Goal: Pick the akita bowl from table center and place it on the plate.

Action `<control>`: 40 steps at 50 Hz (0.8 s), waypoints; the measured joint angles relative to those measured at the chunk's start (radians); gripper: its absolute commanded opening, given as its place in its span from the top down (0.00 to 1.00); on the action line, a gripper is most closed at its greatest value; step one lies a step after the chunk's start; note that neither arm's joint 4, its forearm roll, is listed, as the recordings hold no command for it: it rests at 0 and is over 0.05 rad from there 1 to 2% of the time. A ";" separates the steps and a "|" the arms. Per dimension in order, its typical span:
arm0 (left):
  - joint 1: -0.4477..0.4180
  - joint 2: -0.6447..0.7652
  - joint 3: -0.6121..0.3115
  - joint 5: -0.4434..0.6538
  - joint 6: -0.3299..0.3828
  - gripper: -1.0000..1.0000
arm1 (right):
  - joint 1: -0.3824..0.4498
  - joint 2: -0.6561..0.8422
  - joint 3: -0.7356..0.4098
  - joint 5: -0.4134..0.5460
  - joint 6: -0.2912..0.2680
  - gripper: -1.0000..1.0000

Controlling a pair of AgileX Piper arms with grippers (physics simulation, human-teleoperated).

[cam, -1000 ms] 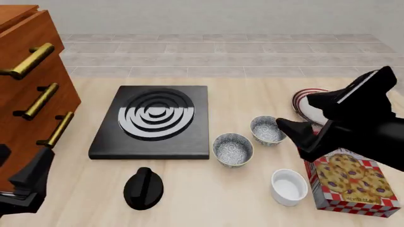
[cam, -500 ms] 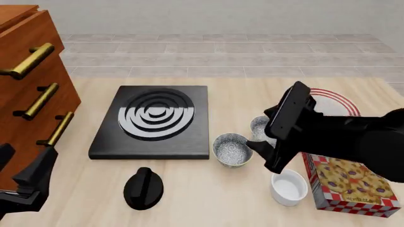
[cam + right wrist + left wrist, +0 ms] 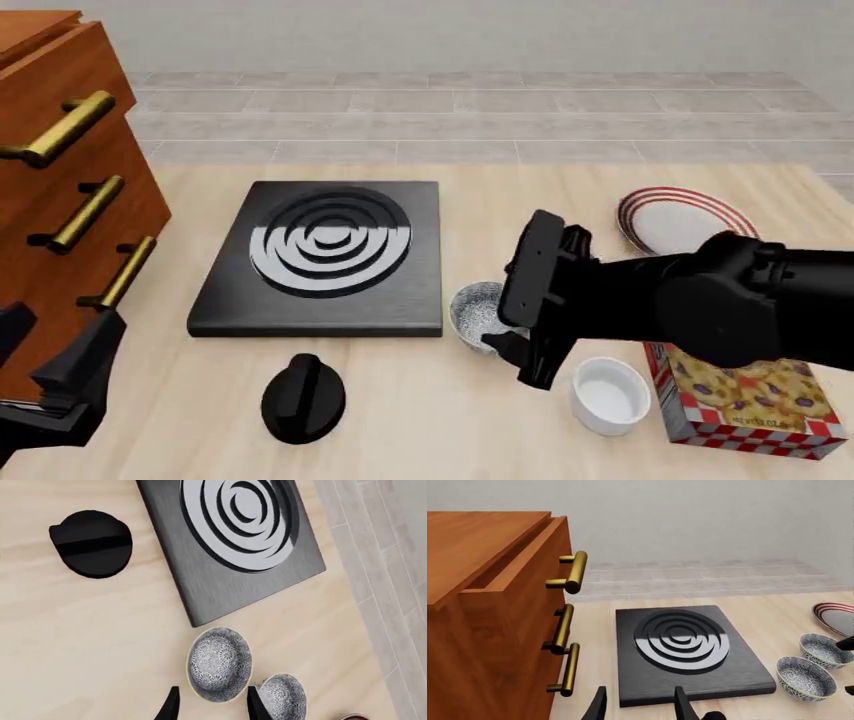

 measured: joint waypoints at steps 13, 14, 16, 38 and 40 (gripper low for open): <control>-0.002 0.005 0.000 -0.003 -0.002 0.00 | 0.017 0.095 -0.004 -0.036 -0.019 0.00; -0.002 0.005 0.000 -0.004 -0.002 0.00 | 0.019 0.101 -0.004 -0.038 -0.018 0.00; -0.002 0.005 0.000 -0.004 -0.003 0.00 | 0.019 0.115 -0.001 -0.048 -0.023 0.00; 0.002 0.023 0.000 -0.016 -0.039 0.00 | 0.002 0.215 0.028 -0.131 -0.051 0.00; 0.003 0.024 0.000 -0.017 -0.041 0.00 | -0.001 0.223 0.031 -0.140 -0.053 0.00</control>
